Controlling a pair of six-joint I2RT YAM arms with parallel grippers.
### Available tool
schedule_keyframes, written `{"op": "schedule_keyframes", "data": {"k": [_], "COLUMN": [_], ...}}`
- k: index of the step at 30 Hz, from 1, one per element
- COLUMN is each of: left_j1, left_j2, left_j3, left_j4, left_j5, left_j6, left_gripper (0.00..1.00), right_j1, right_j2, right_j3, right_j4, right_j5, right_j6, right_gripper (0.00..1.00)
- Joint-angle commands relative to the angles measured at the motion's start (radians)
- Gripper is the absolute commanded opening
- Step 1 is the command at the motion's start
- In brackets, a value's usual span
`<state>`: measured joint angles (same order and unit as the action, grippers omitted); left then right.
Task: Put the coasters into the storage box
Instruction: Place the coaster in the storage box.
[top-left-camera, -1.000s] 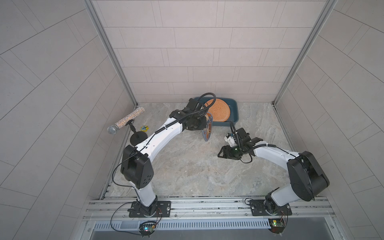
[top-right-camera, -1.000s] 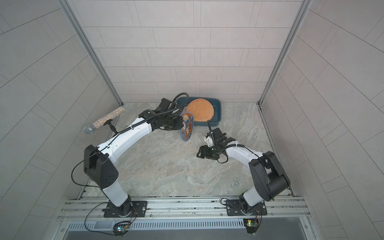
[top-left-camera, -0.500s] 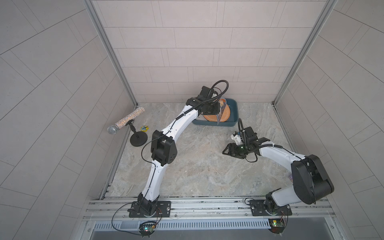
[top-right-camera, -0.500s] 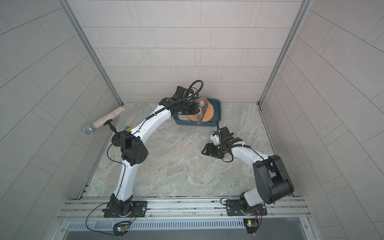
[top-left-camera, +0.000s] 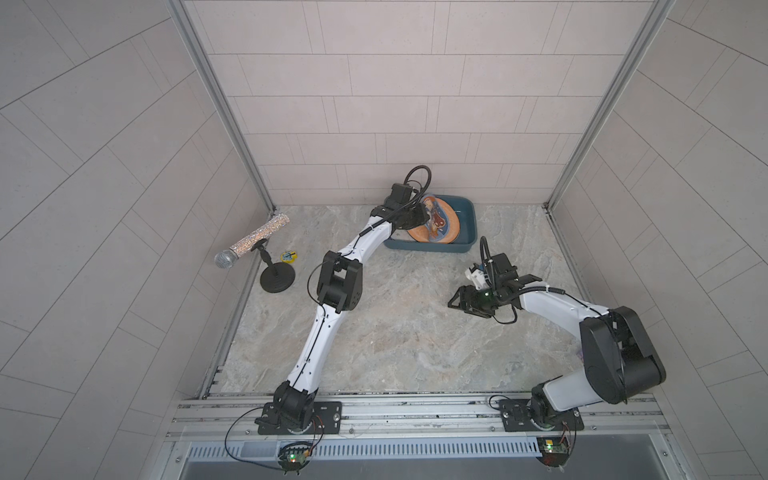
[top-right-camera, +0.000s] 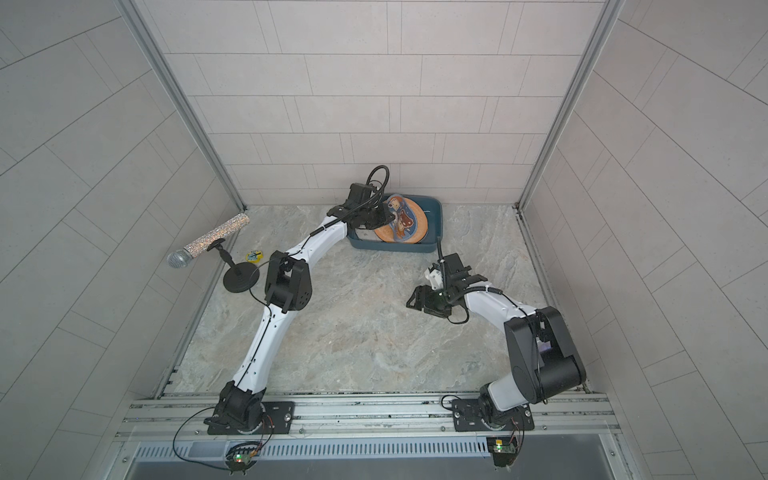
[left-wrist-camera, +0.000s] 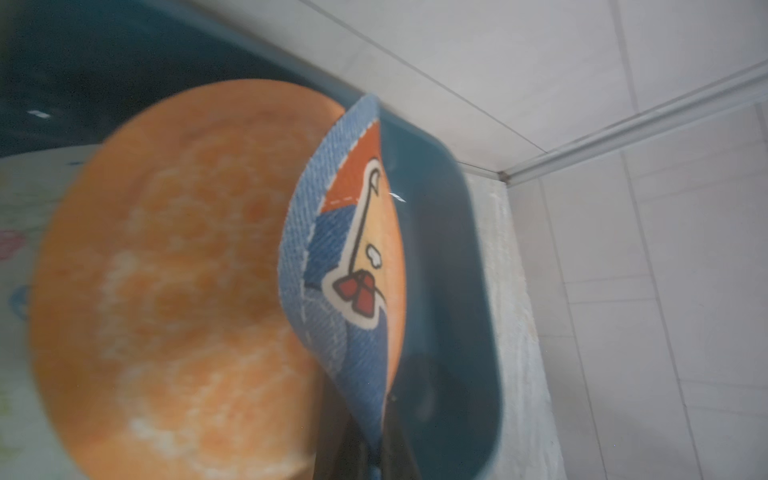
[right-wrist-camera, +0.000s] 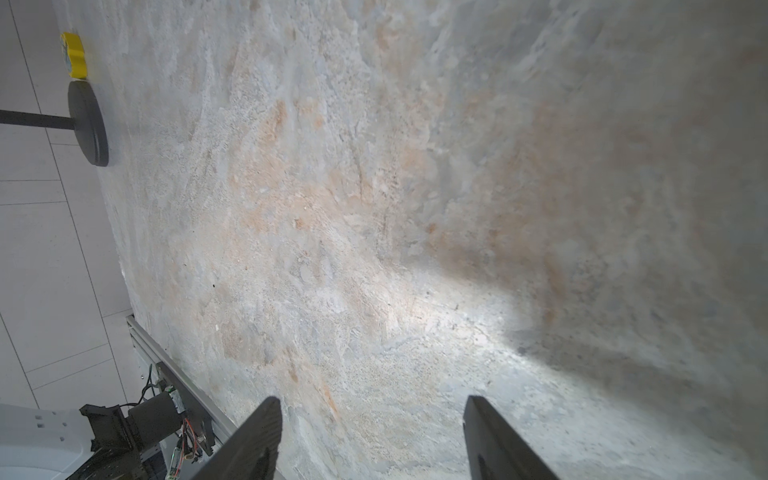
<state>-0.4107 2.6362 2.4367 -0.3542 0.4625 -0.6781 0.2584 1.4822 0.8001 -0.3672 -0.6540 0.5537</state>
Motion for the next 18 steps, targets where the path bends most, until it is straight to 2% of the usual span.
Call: {"op": "schedule_keyframes", "data": {"k": [1, 6, 8, 10, 12, 14, 18], "left_j1": [0.033, 0.046, 0.047, 0.046, 0.046, 0.047, 0.047], "left_j2": [0.044, 0.035, 0.016, -0.004, -0.024, -0.044, -0.091], "left_j3": [0.032, -0.01, -0.036, -0.061, -0.082, -0.107, -0.149], "left_j4": [-0.028, -0.091, -0.089, -0.085, -0.076, -0.061, -0.036], "left_j5": [-0.044, -0.09, -0.1, -0.106, -0.106, -0.099, -0.095], "left_j6": [-0.039, -0.006, 0.006, 0.018, 0.021, 0.019, 0.023], "left_gripper": [0.0, 0.0, 0.05, 0.18, 0.41, 0.55, 0.73], "right_j1": [-0.005, -0.005, -0.005, -0.005, -0.005, -0.004, -0.004], "right_j2": [0.007, 0.003, -0.001, -0.006, -0.014, -0.023, -0.04], "right_j3": [0.019, 0.023, 0.021, 0.018, 0.017, 0.016, 0.017], "right_j4": [-0.02, -0.022, -0.022, -0.024, -0.024, -0.028, -0.035], "right_j5": [0.001, 0.007, 0.009, 0.013, 0.016, 0.02, 0.03], "right_j6": [-0.009, -0.003, -0.002, -0.001, 0.001, 0.002, -0.001], "right_gripper": [0.72, 0.72, 0.72, 0.72, 0.72, 0.73, 0.73]}}
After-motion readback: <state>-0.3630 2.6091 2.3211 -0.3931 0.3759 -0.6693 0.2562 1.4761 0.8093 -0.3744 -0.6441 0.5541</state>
